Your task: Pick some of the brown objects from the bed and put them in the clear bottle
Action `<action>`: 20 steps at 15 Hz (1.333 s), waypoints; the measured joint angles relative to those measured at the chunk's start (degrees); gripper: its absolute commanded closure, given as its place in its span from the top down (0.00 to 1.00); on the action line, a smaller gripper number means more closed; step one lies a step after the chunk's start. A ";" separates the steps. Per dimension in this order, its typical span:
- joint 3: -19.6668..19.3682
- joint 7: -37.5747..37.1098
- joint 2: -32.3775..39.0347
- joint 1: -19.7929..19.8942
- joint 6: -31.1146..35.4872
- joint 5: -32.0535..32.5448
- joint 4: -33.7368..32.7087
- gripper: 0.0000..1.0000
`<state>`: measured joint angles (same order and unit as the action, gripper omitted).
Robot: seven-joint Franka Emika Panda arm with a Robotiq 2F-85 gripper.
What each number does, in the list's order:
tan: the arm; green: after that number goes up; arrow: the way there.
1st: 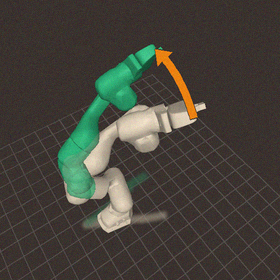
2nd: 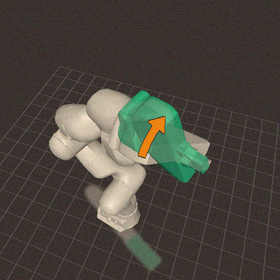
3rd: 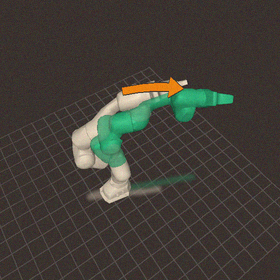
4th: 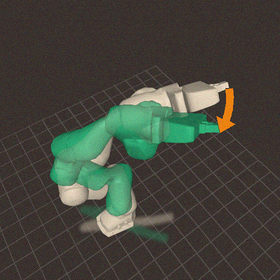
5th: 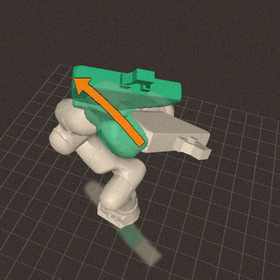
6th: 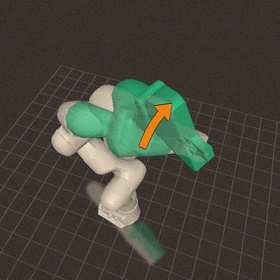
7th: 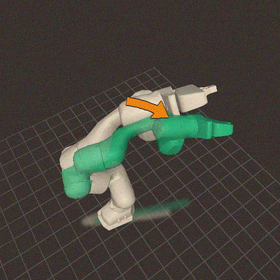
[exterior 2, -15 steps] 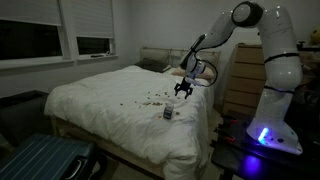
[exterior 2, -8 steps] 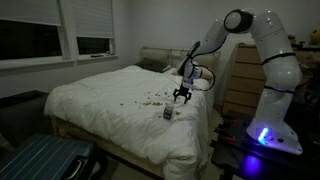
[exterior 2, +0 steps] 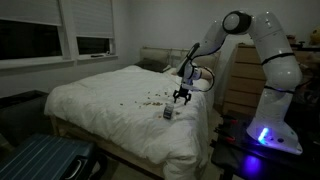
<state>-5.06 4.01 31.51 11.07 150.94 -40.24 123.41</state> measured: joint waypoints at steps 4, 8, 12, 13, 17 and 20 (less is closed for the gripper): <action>0.64 -1.12 0.56 0.36 -0.01 -0.08 0.03 1.00; 3.30 -4.81 2.67 1.34 1.86 -5.04 -0.93 1.00; 5.17 -7.78 5.91 1.36 8.16 -11.14 -3.22 1.00; 5.28 -8.89 6.69 1.32 9.03 -11.61 -3.87 1.00; 4.67 -14.04 9.82 0.62 9.34 -11.15 -6.15 1.00; 2.28 -20.08 11.54 -1.60 6.67 -7.93 -7.38 1.00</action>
<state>-2.78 -16.07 43.05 9.47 157.61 -48.17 116.03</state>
